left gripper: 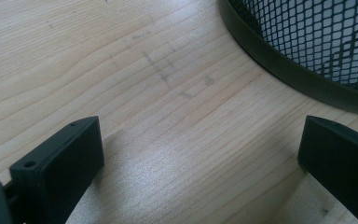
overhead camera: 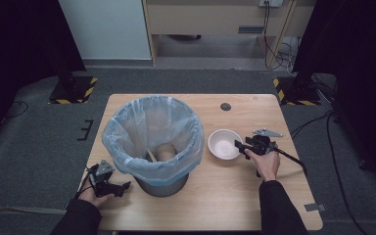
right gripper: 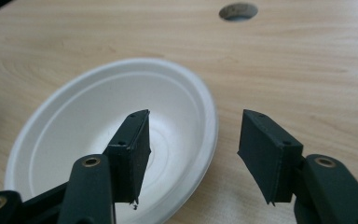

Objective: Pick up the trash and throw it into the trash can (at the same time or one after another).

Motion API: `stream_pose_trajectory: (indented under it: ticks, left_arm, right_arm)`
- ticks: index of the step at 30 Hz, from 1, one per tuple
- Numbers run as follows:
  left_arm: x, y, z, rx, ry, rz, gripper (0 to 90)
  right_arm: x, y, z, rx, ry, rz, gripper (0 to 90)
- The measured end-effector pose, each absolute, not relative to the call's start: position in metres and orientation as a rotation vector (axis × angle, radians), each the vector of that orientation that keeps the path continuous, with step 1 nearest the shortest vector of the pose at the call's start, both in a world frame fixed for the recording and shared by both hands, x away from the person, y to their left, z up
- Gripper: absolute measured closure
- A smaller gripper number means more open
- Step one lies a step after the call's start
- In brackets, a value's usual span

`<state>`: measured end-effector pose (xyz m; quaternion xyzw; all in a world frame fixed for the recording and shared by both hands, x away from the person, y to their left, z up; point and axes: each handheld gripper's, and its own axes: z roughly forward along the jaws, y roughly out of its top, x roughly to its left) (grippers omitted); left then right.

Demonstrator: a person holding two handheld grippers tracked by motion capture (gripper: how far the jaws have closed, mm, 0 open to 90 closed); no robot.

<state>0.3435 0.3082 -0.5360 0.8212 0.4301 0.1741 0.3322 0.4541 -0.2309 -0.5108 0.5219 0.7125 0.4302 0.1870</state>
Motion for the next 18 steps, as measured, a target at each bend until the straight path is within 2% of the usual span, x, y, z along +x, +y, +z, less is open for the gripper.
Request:
stream_pose_trajectory:
  ticks: [8, 14, 15, 16, 18]
  left_arm:
    - [0.3435, 0.3082, -0.5360, 2.146, 1.124, 0.455, 0.0]
    - [0.3435, 0.3082, -0.5360, 2.145, 1.124, 0.454, 0.0]
    - [0.3435, 0.3082, -0.5360, 2.146, 1.123, 0.455, 0.0]
    - [0.3435, 0.3082, -0.5360, 2.146, 1.124, 0.455, 0.0]
    - [0.3435, 0.3082, -0.5360, 2.146, 1.123, 0.455, 0.0]
  right_arm:
    - [0.4549, -0.2283, -0.5200, 1.491, 2.049, 1.172, 47.4]
    - [0.4522, -0.2260, -0.5207, 1.506, 2.074, 1.153, 64.3]
    - [0.4522, -0.2260, -0.5207, 1.506, 2.074, 1.153, 64.3]
    - [0.4511, -0.2252, -0.5201, 1.510, 2.084, 1.135, 71.1]
    - [0.4505, -0.2244, -0.5191, 1.503, 2.089, 1.135, 74.2]
